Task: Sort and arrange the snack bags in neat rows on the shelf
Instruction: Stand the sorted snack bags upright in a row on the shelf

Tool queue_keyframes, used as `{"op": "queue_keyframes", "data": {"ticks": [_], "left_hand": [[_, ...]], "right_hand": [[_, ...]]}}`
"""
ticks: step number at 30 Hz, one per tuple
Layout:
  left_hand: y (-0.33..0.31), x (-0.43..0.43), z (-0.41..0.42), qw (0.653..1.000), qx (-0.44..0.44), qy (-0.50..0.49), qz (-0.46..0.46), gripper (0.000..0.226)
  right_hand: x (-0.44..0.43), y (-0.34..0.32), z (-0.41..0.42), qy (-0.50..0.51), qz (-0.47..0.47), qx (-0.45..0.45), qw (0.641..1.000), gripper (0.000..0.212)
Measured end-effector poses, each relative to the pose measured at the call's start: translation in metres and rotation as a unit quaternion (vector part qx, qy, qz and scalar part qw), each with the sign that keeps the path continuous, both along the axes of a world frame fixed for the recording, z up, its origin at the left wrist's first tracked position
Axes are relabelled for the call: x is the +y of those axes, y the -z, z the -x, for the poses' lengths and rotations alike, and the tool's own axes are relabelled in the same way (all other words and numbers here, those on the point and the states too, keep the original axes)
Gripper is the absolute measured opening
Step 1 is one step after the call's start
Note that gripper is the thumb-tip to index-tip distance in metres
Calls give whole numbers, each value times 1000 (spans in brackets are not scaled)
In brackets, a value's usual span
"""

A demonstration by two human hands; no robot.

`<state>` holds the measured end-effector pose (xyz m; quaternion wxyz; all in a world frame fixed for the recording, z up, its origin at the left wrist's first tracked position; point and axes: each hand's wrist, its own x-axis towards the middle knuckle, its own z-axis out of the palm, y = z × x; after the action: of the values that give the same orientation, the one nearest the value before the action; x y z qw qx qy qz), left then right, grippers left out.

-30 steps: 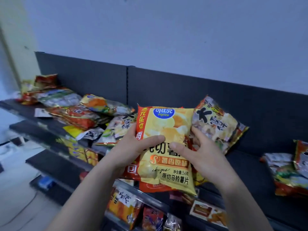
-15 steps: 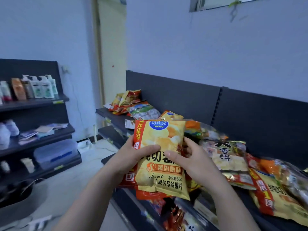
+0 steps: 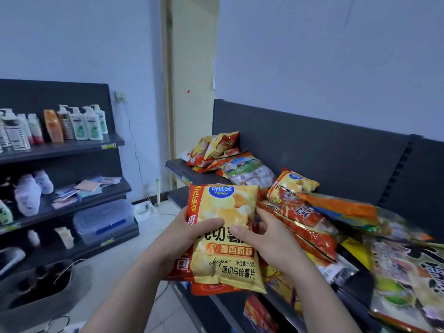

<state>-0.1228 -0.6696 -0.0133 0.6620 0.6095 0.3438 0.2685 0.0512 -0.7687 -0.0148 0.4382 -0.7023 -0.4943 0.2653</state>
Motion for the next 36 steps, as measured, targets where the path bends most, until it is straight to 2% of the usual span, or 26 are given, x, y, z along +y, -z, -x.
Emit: {"op": "queue_keyframes", "data": {"ticks": [4,7,10,12,14,20,23,28,31,34,36], "left_hand": [[-2,52,-23,1000,-16,-1,0,43],[-5,97,-43,1000,-22,-4,-1,51],[-5,143,-57,1000,-22,-12,-12,54],[0,172,-61,999,-26,-33,-17,54],[7,200,-61,998,-24,-53,-9,57],[29,281,-64,997,-23,-73,19,53],[40,321,-73,998,-24,-55,35,52],[64,384,-85,998,-9,-10,59,68],[77,412,-95,997,2,15,72,82],[88,426,-105,997,4,11,78,86],[94,432,-109,996,-3,11,88,83]], "right_hand": [[53,-3,-22,10,-9,-24,1000,49],[94,-11,-40,2,-18,-24,1000,35],[142,-14,-57,-13,-14,-28,999,30],[179,-7,-64,-28,-20,-21,999,36],[214,2,-65,-45,-24,-14,999,54],[296,21,-64,-57,14,-50,997,53],[331,30,-66,-42,27,-70,996,59],[374,51,-65,-7,54,-88,995,60],[394,66,-67,22,70,-105,992,75],[409,82,-71,57,91,-109,988,88],[411,82,-66,79,92,-122,985,85]]}}
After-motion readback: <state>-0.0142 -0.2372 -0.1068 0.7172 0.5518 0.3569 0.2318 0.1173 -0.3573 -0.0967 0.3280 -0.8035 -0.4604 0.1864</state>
